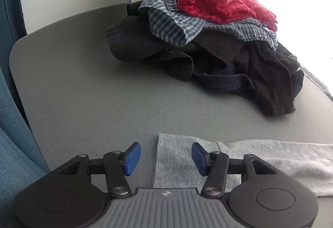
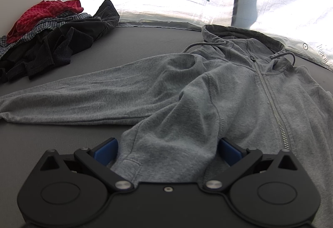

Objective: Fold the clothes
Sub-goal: 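Grasp the sleeve cuff with the left tool and pull it along the table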

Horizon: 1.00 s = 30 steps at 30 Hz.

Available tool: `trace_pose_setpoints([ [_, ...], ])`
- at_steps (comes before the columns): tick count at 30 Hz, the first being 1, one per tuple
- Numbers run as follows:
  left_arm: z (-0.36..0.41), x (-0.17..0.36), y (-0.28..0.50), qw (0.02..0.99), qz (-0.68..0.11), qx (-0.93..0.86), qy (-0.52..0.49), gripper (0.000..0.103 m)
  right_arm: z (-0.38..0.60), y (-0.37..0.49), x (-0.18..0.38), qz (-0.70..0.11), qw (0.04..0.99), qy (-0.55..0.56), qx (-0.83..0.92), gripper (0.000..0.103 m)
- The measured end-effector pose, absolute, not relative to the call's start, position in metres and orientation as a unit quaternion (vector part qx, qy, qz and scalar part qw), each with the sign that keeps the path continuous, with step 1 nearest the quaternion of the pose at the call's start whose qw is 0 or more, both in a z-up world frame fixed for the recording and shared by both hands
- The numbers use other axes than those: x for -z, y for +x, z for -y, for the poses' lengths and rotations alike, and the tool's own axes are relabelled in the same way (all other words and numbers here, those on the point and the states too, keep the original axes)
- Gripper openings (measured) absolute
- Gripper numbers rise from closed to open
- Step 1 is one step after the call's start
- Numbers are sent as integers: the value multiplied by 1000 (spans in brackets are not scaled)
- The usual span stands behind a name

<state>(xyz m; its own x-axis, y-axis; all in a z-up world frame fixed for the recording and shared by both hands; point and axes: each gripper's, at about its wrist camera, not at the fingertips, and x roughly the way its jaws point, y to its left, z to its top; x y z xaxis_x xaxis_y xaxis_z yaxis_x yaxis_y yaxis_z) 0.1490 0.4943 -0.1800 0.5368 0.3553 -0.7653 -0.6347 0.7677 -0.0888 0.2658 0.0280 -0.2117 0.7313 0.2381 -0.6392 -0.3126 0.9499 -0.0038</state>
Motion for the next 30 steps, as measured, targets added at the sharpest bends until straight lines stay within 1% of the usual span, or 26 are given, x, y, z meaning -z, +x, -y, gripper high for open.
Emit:
trace_pose_setpoints([
  [1, -496, 185, 153, 854, -391, -294, -178, 68, -28, 266, 212, -335, 929, -56, -148, 103],
  [2, -497, 188, 154, 853, -394, -293, -177, 70, -28, 266, 212, -335, 929, -56, -148, 103],
  [4, -495, 191, 155, 857, -396, -284, -170, 72, -28, 266, 212, -335, 929, -56, -148, 103],
  [6, -489, 193, 154, 865, -393, -269, -155, 70, -28, 265, 211, -335, 929, -55, -148, 103],
  [8, -483, 195, 153, 874, -390, -255, -140, 57, -28, 265, 211, -336, 928, -54, -149, 103],
  [9, -481, 194, 152, 878, -387, -247, -140, 40, -28, 265, 211, -337, 928, -54, -149, 103],
  [10, -480, 193, 152, 878, -386, -245, -142, 15, -28, 266, 211, -338, 928, -54, -149, 103],
  [11, -479, 193, 152, 878, -386, -246, -145, 9, -28, 266, 210, -340, 927, -54, -148, 103],
  [15, -472, 189, 150, 868, -401, -265, -124, 7, -30, 275, 204, -365, 919, -49, -142, 103],
  [20, -474, 188, 123, 851, -413, -296, -133, 7, -18, 290, 182, -361, 924, 9, -122, 103],
  [25, -479, 187, 116, 843, -413, -306, -159, 8, -6, 326, 161, -341, 934, 27, -107, 102],
  [26, -479, 186, 117, 840, -412, -310, -166, 8, -5, 338, 161, -344, 933, 22, -106, 98],
  [27, -479, 186, 118, 838, -411, -315, -171, 8, -5, 350, 160, -347, 932, 16, -105, 90],
  [28, -479, 186, 118, 837, -411, -317, -172, 8, -4, 362, 160, -350, 931, 11, -105, 84],
  [29, -478, 186, 119, 836, -412, -319, -171, 8, -4, 373, 160, -353, 929, 10, -108, 69],
  [30, -477, 186, 120, 835, -414, -321, -169, 8, -3, 387, 161, -358, 927, 11, -112, 57],
])
